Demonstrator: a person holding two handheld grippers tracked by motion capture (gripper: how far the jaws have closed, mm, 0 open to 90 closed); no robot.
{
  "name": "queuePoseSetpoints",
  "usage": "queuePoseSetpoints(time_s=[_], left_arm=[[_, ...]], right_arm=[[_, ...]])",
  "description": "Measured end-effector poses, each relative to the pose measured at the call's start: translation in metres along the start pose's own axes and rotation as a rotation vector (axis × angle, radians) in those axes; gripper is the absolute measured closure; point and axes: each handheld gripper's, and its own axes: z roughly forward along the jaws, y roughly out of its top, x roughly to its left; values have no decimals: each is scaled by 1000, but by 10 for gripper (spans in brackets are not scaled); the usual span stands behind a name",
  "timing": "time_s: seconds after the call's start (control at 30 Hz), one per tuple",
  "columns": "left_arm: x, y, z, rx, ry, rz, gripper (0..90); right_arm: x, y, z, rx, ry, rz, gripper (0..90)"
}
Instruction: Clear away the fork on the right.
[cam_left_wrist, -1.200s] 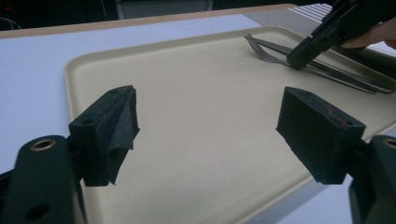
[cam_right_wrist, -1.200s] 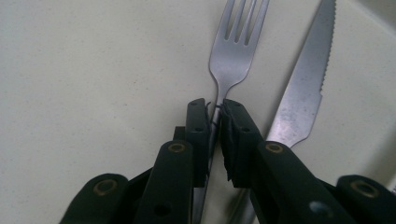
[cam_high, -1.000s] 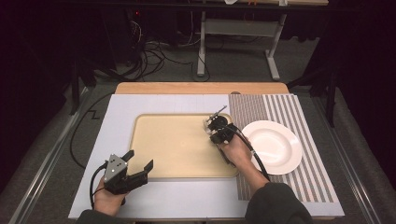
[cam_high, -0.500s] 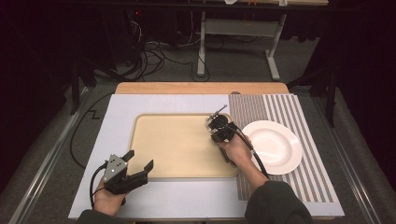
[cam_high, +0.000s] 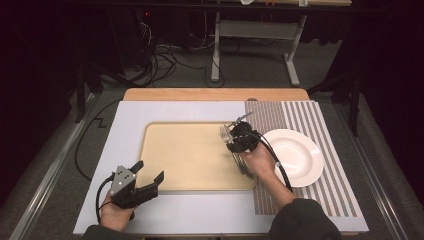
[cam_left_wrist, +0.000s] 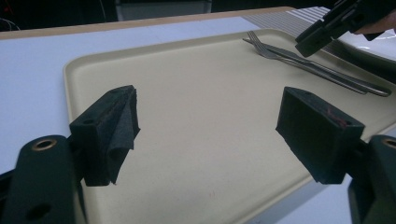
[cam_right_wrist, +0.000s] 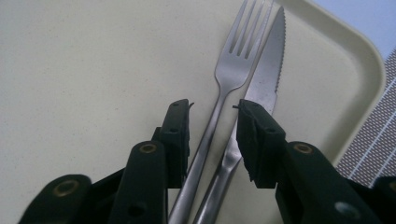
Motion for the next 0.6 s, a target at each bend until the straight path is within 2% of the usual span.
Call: queuePoseSetpoints(time_s=[0.37,0.6], left_arm=[[0,0,0,-3,2,5,221],[0,1,0,-11,-1,-1,217]], right_arm=[[-10,-13,-18,-57,14,36,520],[-13,-19,-29,-93,20,29,488]])
